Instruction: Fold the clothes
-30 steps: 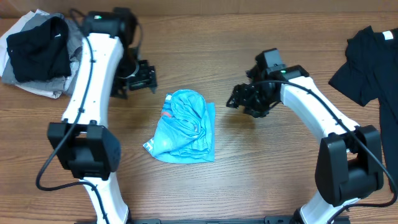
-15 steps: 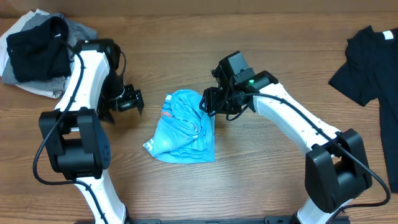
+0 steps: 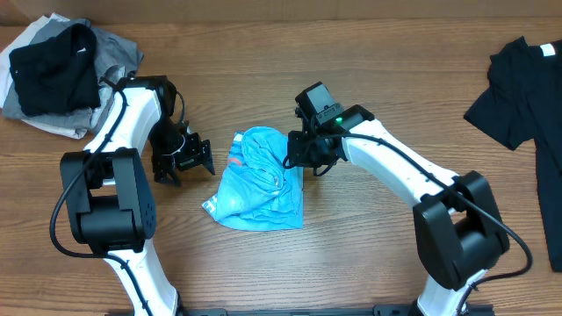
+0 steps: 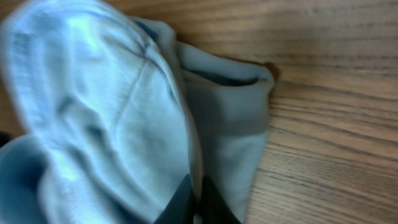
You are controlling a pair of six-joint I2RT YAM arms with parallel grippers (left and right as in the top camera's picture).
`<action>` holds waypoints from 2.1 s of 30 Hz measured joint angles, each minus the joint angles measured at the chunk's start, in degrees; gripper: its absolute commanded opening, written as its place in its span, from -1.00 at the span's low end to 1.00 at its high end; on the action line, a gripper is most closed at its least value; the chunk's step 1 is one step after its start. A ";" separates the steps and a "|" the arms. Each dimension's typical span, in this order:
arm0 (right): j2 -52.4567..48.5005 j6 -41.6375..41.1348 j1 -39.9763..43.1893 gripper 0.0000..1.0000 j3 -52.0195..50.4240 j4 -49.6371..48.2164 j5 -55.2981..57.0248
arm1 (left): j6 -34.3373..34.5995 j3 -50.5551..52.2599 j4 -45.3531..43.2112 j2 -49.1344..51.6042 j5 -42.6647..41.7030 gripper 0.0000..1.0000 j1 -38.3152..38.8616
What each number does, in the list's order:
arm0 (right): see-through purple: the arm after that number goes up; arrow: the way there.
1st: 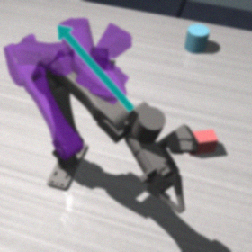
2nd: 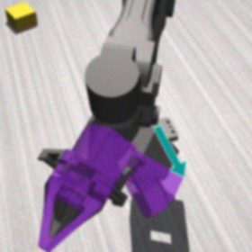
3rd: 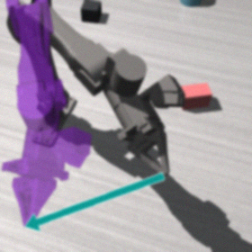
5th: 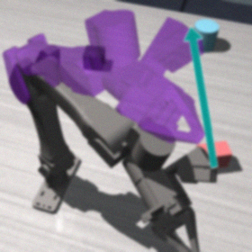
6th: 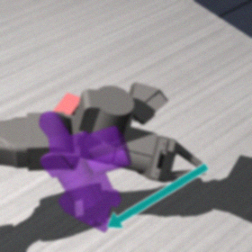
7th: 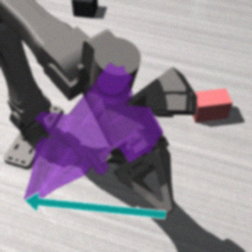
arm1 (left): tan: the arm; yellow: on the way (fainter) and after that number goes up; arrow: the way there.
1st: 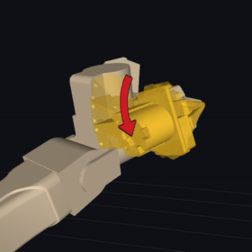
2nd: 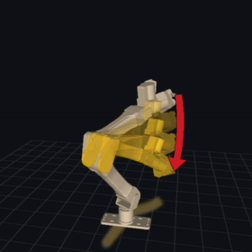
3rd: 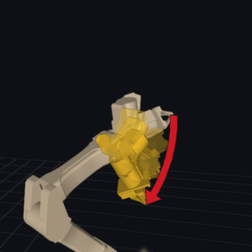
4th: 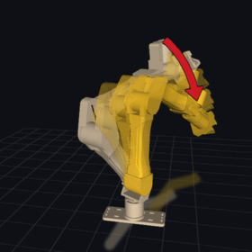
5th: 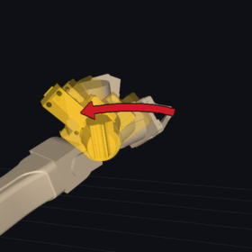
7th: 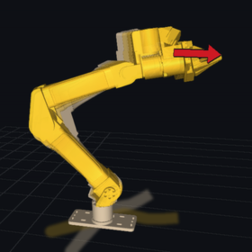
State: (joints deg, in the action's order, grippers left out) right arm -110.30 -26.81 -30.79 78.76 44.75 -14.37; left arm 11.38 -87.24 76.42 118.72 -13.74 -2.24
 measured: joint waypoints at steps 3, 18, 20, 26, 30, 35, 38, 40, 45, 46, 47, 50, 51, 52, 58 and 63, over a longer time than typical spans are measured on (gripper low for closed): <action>-2.10 -0.33 0.00 -0.92 0.00 1.31 1.92 | -0.92 0.02 0.02 0.00 -1.09 0.68 0.20; -2.93 -1.95 3.08 0.63 0.92 9.94 10.78 | -9.07 0.04 0.98 0.00 -12.26 0.06 6.78; -2.93 -1.92 3.48 0.64 1.88 11.15 10.82 | -10.29 0.09 2.32 0.00 -13.73 -0.28 7.74; -2.93 -1.95 4.72 0.83 6.25 14.25 10.88 | -14.03 0.46 6.86 0.00 -18.12 -0.92 8.66; -2.93 -1.90 6.12 0.84 8.00 14.45 10.10 | -17.55 0.55 9.46 0.00 -21.22 -0.92 9.27; -2.93 -1.90 8.41 0.84 8.09 14.43 7.21 | -21.51 0.55 11.47 0.00 -24.70 -0.92 12.50; -2.93 -1.86 10.01 0.85 8.09 14.45 5.73 | -23.80 0.55 12.59 0.00 -27.28 -0.85 15.76; -2.93 -1.90 11.08 0.85 8.09 14.45 5.09 | -24.92 0.55 12.87 0.00 -28.74 -0.75 18.45; -2.93 -1.18 13.22 0.86 8.09 14.47 2.97 | -25.77 0.55 12.72 0.00 -30.64 -0.60 24.96; -2.93 -1.09 13.53 0.86 8.11 14.47 2.60 | -25.75 0.55 12.68 0.00 -30.73 -0.59 25.79; -2.93 -1.01 13.79 0.86 8.11 14.47 2.38 | -25.73 0.55 12.68 0.00 -30.86 -0.57 26.25; -2.93 -0.74 14.27 0.87 8.13 14.47 1.62 | -25.51 0.55 12.74 0.00 -30.88 -0.45 25.68; -2.93 -0.57 14.34 0.86 8.13 14.43 1.22 | -25.49 0.55 12.87 0.00 -30.91 -0.39 25.07; -2.93 -0.50 14.43 0.87 8.13 14.43 0.94 | -25.40 0.52 13.07 0.00 -30.88 -0.27 24.44; -2.93 -0.15 14.58 0.87 8.41 14.47 -0.22 | -25.11 -0.90 14.36 -1.31 -30.86 1.00 21.70; -2.93 0.13 14.58 0.86 9.38 14.45 -1.81 | -25.07 -2.25 14.49 -7.30 -30.88 1.00 21.64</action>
State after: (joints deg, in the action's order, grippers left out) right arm -113.23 -26.68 -16.21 88.14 59.20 -16.19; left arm -13.69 -89.49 90.91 111.42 -44.62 19.40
